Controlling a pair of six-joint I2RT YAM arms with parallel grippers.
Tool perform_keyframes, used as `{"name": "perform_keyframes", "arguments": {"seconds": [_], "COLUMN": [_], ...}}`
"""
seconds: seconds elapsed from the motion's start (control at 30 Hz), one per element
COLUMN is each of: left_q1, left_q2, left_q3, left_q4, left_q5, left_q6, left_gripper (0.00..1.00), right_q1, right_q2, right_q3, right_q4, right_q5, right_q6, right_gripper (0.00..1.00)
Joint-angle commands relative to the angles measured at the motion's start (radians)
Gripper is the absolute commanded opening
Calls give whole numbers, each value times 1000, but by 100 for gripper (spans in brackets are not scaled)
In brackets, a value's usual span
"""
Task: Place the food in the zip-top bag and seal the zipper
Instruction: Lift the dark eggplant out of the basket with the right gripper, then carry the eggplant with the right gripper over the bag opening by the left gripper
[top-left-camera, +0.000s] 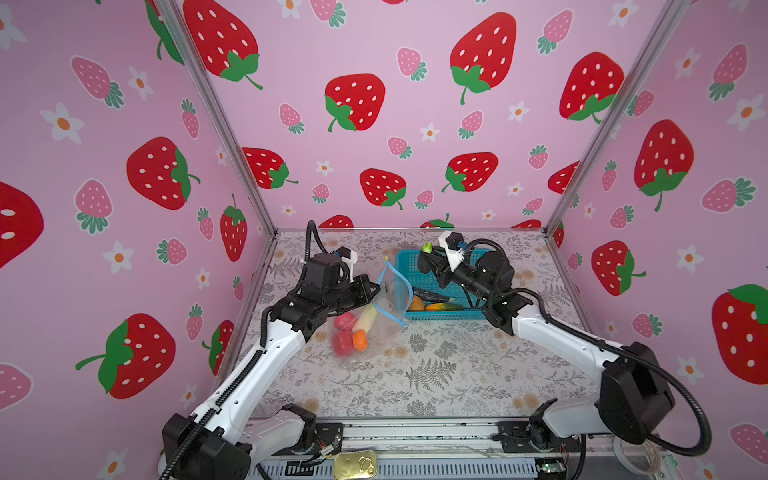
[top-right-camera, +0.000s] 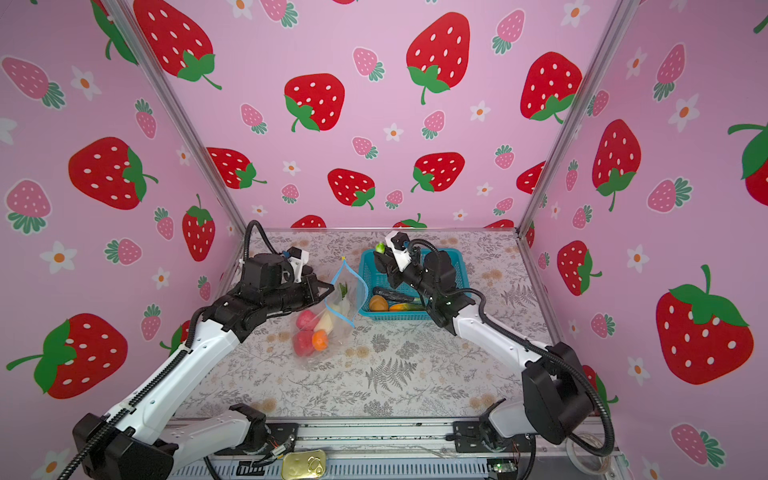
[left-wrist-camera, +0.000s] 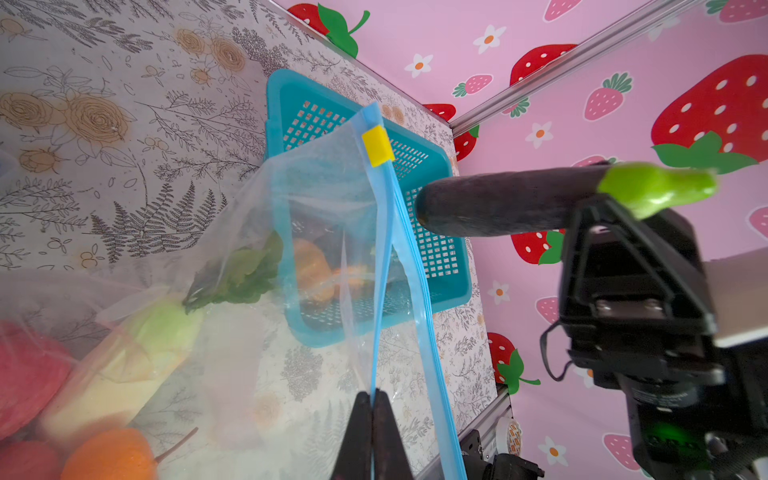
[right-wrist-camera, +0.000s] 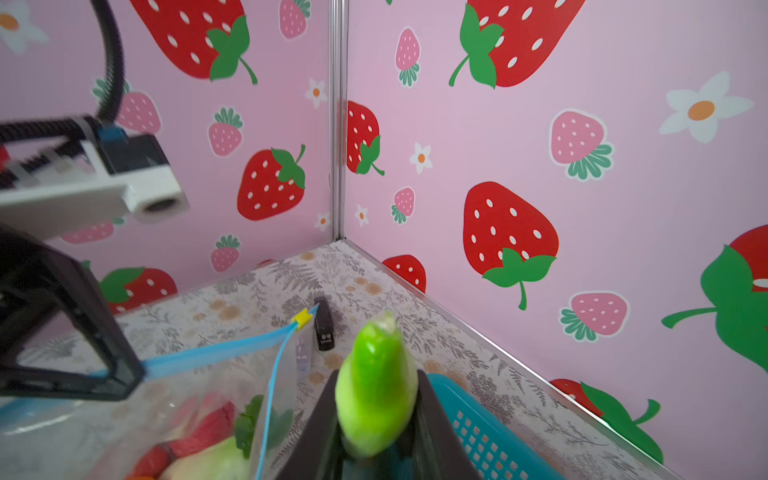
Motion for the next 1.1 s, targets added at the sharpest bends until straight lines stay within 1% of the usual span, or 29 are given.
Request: {"name": "perform_keyframes", "arguments": {"seconds": [0.0,0.13,0.23,0.37,0.53,0.7,0.93,1.07], "left_q1": [6,6,5,6,5,6,6,6], "left_q2": [-10,-7,-4,-3,-3,-10,-22,-34], "left_q3": [20,37,51,64,72,74,78,75], "left_q4": [9,3,-3,-8,-10,-15,-21,-23], "left_q5": [-12,-21,-26,-31,-33,-34,-36,-37], "left_q6": [-7,-5,-1,-1,-3,-4,-6,-6], "left_gripper": [0,0,0,0,0,0,0,0], "right_q1": [11,42,83,138,194,240,264,267], "right_q2": [-40,-52,-40,-34,-24,19,61,81], "right_q3": [43,100,152,167,168,160,144,133], "right_q4": [-45,-120,-195,-200,-175,-168,-161,-159], "right_q5": [-49,-86,-99,-89,-50,-2,43,62], "right_q6": [205,326,353,390,415,425,425,412], "right_gripper": [8,8,9,9,9,9,11,14]}}
